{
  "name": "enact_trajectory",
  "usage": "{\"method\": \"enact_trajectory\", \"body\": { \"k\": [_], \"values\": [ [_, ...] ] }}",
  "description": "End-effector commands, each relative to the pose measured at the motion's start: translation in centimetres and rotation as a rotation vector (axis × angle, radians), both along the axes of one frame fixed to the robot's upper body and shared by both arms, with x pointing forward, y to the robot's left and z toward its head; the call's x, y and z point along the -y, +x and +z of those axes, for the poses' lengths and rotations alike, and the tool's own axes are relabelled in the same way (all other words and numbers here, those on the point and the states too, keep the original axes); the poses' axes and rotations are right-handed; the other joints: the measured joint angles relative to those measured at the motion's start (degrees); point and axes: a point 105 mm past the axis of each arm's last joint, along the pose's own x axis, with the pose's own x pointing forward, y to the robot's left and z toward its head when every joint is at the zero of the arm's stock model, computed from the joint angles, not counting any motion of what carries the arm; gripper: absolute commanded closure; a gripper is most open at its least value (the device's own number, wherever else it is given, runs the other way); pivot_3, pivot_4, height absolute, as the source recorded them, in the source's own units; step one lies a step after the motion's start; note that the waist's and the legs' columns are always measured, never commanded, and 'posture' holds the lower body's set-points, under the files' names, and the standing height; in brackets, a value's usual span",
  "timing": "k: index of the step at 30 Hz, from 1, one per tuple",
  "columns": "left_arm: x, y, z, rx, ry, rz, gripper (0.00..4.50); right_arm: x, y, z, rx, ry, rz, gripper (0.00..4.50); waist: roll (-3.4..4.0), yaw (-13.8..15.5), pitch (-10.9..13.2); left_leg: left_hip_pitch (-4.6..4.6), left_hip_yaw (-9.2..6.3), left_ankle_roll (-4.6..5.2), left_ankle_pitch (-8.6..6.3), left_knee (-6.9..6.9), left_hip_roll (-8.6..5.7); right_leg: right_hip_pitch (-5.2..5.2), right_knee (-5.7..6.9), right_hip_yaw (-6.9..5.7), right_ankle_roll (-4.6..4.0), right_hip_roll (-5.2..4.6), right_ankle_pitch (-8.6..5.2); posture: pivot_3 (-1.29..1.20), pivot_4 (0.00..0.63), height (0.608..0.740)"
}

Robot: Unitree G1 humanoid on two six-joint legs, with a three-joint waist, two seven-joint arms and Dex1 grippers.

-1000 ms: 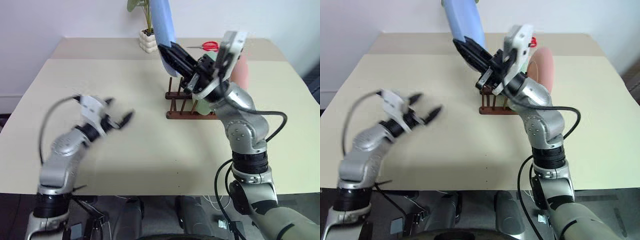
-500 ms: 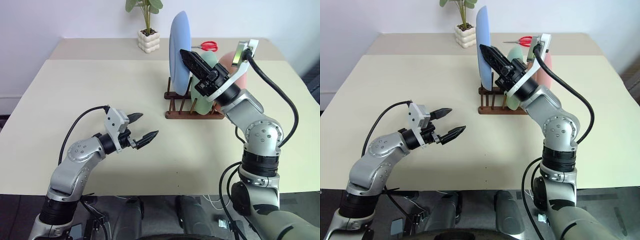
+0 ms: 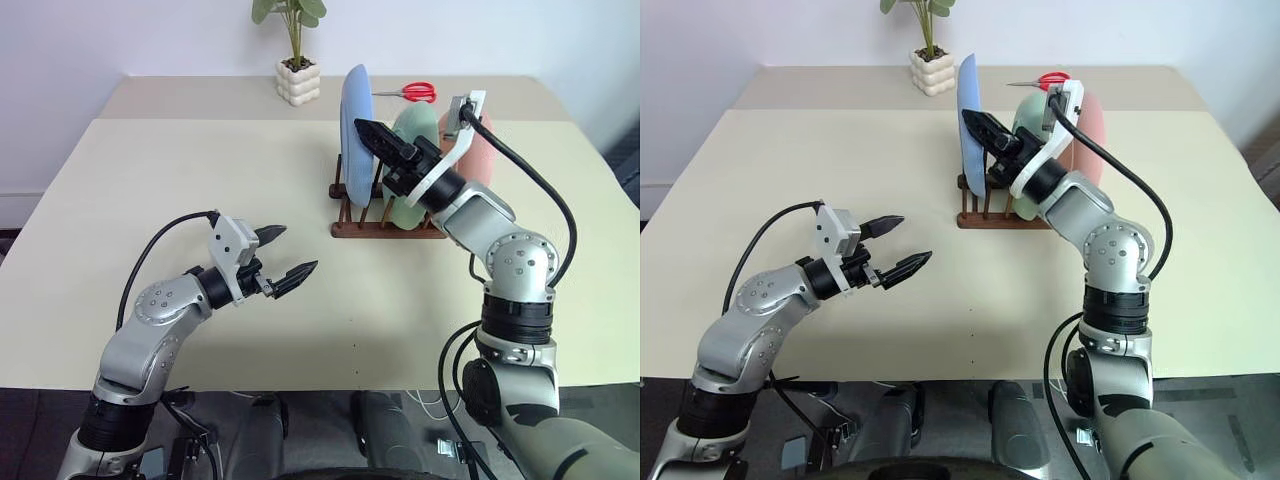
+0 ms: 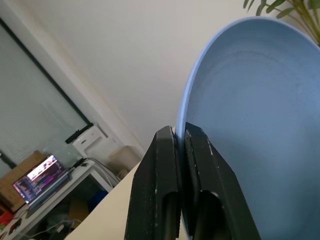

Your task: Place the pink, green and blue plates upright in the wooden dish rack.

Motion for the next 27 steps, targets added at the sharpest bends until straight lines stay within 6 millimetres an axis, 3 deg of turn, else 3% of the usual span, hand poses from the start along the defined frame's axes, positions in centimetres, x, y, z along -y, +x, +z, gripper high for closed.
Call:
{"method": "enact_trajectory", "body": {
  "k": [1, 3, 5, 7, 12, 22, 27],
  "values": [
    [0.3, -0.4, 1.1, 0.049, -0.007, -0.008, 0.02, 0.6, 0.1, 1.6, 0.018, 0.054, -0.020, 4.50, 0.00, 0.02, 0.00, 0.00, 0.00, 0.00, 0.00, 0.00, 0.00, 0.00, 0.00, 0.00, 0.00, 0.00, 0.00, 0.00, 0.150, 0.730],
    [0.3, -0.4, 1.2, 0.051, -0.007, -0.007, 0.02, 0.8, 0.3, 1.5, 0.006, 0.055, -0.030, 4.50, 0.00, 0.05, 0.00, 0.00, 0.00, 0.00, 0.00, 0.00, 0.00, 0.00, 0.00, 0.00, 0.00, 0.00, 0.00, 0.00, 0.150, 0.730],
    [0.2, -0.3, 1.2, 0.052, -0.007, -0.006, 0.00, 0.8, 0.4, 1.3, -0.002, 0.052, -0.033, 3.85, 0.00, 0.02, 0.00, 0.00, 0.00, 0.00, 0.00, 0.01, 0.00, 0.00, 0.00, 0.00, 0.00, 0.00, 0.00, 0.00, 0.150, 0.730],
    [0.2, -0.3, 1.2, 0.052, -0.007, -0.006, 0.00, 0.8, 0.3, 1.4, -0.003, 0.053, -0.032, 3.07, 0.02, -0.01, 0.01, 0.00, 0.00, 0.00, 0.00, 0.00, 0.00, 0.00, 0.00, 0.00, 0.00, 0.00, 0.00, 0.00, 0.150, 0.730],
    [0.2, -0.3, 1.2, 0.052, -0.006, -0.006, 0.00, 0.7, 0.2, 1.5, 0.012, 0.038, -0.034, 0.61, 0.02, -0.01, 0.01, -0.01, 0.00, 0.01, 0.00, -0.02, 0.00, -0.03, 0.00, 0.01, 0.01, 0.00, 0.00, 0.00, 0.150, 0.730],
    [0.3, -0.3, 1.2, 0.050, -0.008, -0.006, 0.00, 0.6, -0.4, 2.5, 0.102, -0.038, -0.045, 0.61, 0.02, 0.01, 0.01, -0.02, 0.01, 0.00, 0.00, -0.02, 0.00, -0.03, -0.01, 0.01, -0.01, 0.00, -0.01, 0.00, 0.150, 0.730],
    [0.4, -0.2, 1.2, 0.051, -0.009, -0.006, 0.00, 0.1, -1.6, 3.9, 0.228, -0.128, -0.025, 0.61, 0.04, 0.00, 0.03, -0.02, 0.01, 0.01, 0.00, -0.03, 0.00, -0.03, -0.02, 0.01, -0.01, 0.01, -0.01, 0.00, 0.150, 0.730]
  ]
}}
